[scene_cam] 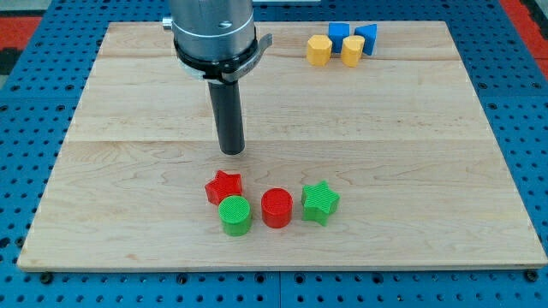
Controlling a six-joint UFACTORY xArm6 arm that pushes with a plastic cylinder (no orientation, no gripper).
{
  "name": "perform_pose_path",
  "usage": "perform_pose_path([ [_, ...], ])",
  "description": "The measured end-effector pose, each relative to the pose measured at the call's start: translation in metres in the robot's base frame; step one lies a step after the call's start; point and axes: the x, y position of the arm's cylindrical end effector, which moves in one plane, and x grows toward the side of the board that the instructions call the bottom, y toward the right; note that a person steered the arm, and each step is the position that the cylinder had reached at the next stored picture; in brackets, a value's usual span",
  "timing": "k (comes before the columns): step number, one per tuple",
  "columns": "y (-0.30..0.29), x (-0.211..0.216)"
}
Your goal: Push the blue triangle into the blue cube
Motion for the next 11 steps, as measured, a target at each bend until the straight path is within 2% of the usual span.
perform_pose_path([
  [1, 0.0, -0.001],
  [2, 0.044, -0.014],
  [3, 0.162, -0.044],
  [4, 0.282, -0.091],
  [5, 0.317, -0.182],
  [6, 0.308, -0.206],
  [8, 0.271, -0.22],
  [9, 0.231, -0.22],
  [11, 0.193, -0.218],
])
